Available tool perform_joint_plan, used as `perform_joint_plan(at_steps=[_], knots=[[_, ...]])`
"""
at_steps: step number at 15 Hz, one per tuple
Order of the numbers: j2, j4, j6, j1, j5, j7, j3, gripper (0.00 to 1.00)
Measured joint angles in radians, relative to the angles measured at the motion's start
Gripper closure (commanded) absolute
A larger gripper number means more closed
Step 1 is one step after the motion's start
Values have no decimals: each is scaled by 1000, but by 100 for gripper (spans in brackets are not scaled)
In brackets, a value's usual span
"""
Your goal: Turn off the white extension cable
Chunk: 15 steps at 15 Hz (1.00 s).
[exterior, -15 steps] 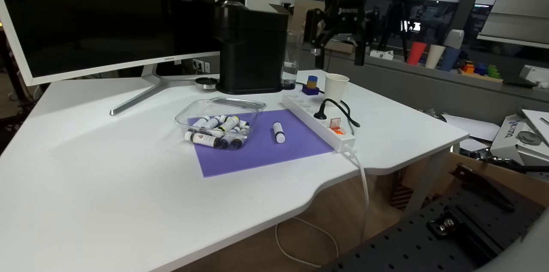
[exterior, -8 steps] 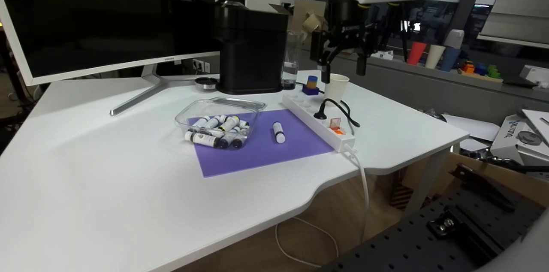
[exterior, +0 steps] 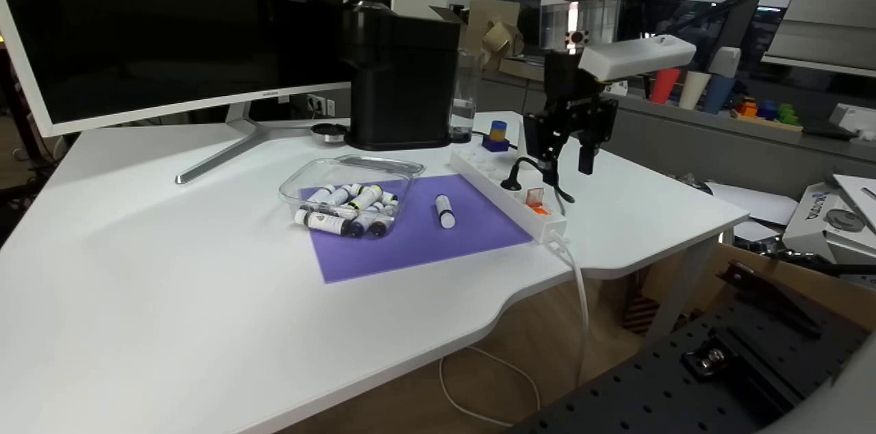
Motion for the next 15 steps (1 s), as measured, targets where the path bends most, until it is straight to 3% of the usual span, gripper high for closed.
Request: perform_joint_plan(at_steps=[6,15], knots=[[111,0,141,-3,-12,-146,-52,99],[140,-1,288,-3,16,-297,-57,99]])
